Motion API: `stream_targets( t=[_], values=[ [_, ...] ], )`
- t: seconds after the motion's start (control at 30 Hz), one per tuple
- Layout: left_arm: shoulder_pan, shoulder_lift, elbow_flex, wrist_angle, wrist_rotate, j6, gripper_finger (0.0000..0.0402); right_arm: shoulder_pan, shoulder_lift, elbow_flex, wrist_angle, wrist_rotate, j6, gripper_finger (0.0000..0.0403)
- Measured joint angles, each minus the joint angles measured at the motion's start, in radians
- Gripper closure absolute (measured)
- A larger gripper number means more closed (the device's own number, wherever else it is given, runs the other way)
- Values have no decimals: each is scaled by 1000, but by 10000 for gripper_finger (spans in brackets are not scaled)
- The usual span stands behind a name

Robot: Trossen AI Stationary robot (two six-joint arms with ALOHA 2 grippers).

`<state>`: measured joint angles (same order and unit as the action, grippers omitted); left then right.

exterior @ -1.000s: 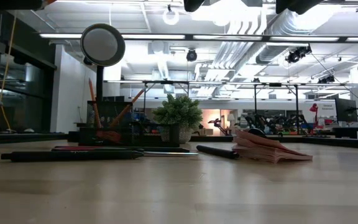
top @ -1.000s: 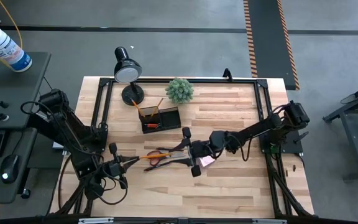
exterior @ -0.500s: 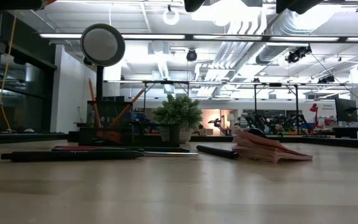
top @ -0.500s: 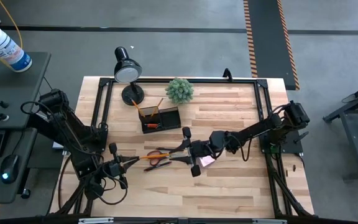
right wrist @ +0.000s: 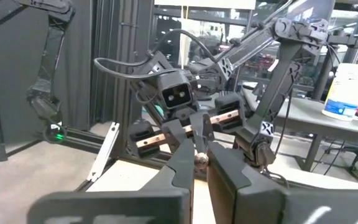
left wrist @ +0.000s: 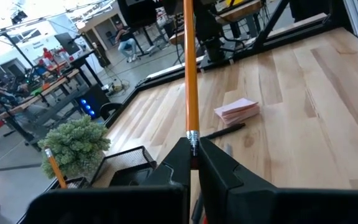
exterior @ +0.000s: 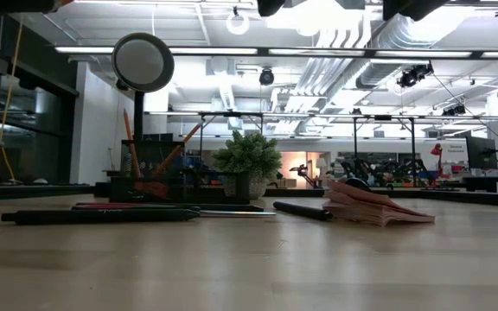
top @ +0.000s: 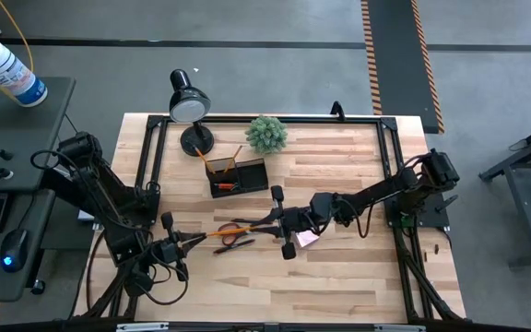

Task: Pick and place office supplies into organizer
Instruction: Put the pencil into the desktop organizer

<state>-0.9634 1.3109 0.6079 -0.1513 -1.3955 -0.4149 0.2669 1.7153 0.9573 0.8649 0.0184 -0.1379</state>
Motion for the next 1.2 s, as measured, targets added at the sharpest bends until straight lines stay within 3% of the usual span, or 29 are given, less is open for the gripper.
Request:
stream_targets(
  t=[0.4,0.87,1.03,1.2],
  values=[
    [1,0,0,-8,-4,2,344,-14,-3,0,-37,-9,17,388],
    [2,0,0,-8,-19,133,257,-25,-3,0,-71,-7,29,388],
    [2,0,0,-8,-44,205,231,-48,-3,28,-130,42,15,388],
    [2,0,0,-8,-94,307,212,-88,-3,142,-352,163,-73,388]
  ],
)
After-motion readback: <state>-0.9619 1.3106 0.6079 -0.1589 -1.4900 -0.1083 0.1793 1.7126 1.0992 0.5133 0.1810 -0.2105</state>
